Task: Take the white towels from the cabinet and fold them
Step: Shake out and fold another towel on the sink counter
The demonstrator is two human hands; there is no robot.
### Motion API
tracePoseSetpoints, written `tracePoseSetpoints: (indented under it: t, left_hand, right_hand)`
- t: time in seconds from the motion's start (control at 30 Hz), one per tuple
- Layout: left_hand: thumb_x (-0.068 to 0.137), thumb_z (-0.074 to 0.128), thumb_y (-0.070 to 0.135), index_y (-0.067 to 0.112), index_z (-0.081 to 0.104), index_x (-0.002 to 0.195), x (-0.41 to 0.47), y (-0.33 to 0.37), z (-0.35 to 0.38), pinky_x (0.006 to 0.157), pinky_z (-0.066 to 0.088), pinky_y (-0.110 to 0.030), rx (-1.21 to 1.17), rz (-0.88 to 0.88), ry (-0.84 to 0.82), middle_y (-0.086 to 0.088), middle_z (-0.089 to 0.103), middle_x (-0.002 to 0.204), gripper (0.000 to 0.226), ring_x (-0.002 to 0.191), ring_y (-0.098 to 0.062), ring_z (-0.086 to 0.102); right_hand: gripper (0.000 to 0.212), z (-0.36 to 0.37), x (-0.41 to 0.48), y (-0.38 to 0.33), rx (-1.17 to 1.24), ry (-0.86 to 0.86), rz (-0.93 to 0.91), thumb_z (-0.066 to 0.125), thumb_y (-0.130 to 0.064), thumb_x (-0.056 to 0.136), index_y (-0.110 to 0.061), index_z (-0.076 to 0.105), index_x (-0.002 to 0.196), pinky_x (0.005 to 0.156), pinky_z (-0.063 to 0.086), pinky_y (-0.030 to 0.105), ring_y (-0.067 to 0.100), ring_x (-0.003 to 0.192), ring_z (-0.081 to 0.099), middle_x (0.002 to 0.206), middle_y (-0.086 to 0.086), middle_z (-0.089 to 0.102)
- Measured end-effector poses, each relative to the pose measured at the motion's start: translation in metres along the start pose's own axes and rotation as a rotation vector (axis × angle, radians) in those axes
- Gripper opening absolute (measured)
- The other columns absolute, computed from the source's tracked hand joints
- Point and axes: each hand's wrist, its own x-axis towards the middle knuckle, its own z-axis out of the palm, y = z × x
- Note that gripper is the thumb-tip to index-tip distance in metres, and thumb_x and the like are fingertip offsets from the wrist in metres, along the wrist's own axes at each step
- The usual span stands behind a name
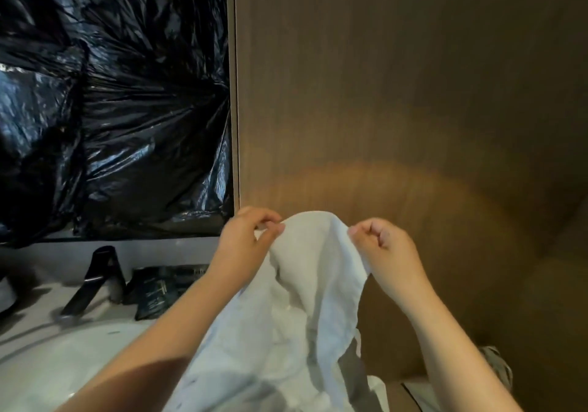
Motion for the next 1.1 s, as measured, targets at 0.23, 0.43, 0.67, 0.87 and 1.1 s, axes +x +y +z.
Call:
tracePoseSetpoints:
  t: [0.23,0.43,0.67,0.87,1.1]
  left_hand:
    - [0.086,0.071,0.019,0.024,0.059,0.116,-0.056,-0.033,0.006,0.068,0.038,-0.001,-0.029,-0.204,0.082,0.007,0.050,0.108,0.033,0.087,0.013,0.051]
    - [0.074,0.082,0.020,0.019,0.054,0.107,-0.078,-0.033,-0.007,0.061,0.043,-0.012,-0.282,-0.568,0.303,0.001,0.063,0.091,0.043,0.070,-0.002,0.060]
    - [0.086,0.069,0.007,0.002,0.062,0.087,-0.089,-0.031,-0.021,0.037,0.036,-0.010,-0.572,-0.635,0.260,-0.001,0.061,0.056,0.009,0.038,-0.001,0.049]
    - [0.091,0.061,0.007,0.000,0.060,0.092,-0.091,-0.028,-0.031,0.039,0.040,-0.012,-0.728,-0.623,0.224,0.002,0.061,0.053,0.007,0.038,-0.003,0.051]
    - [0.094,0.056,0.003,0.001,0.060,0.094,-0.076,-0.011,-0.035,0.047,0.044,-0.011,-0.805,-0.444,0.134,0.004,0.061,0.051,0.004,0.041,-0.003,0.053]
  right_hand:
    - [0.011,0.025,-0.029,0.027,0.014,-0.072,-0.007,0.055,-0.023,0.098,-0.033,0.059,0.094,0.045,0.034,0.014,0.003,0.049,0.044,0.059,-0.013,0.053]
    - [0.023,0.038,-0.033,0.015,0.067,-0.154,-0.026,0.052,-0.013,0.099,-0.024,0.069,0.090,0.050,0.036,0.019,0.006,0.051,0.042,0.060,-0.003,0.053]
    - [0.013,0.055,-0.040,0.003,0.252,-0.257,0.091,0.061,-0.014,0.094,-0.019,0.072,0.097,0.054,0.047,0.023,0.012,0.058,0.055,0.059,-0.008,0.063]
    - [0.028,0.054,-0.039,-0.007,0.344,-0.459,0.126,0.065,-0.010,0.090,-0.018,0.065,0.117,0.065,0.055,0.020,0.012,0.091,0.072,0.098,-0.003,0.076]
    - [0.006,0.057,-0.028,-0.025,0.138,-0.226,-0.167,0.076,-0.017,0.081,-0.022,0.076,0.077,0.062,0.050,0.018,0.008,0.067,0.065,0.071,-0.006,0.071]
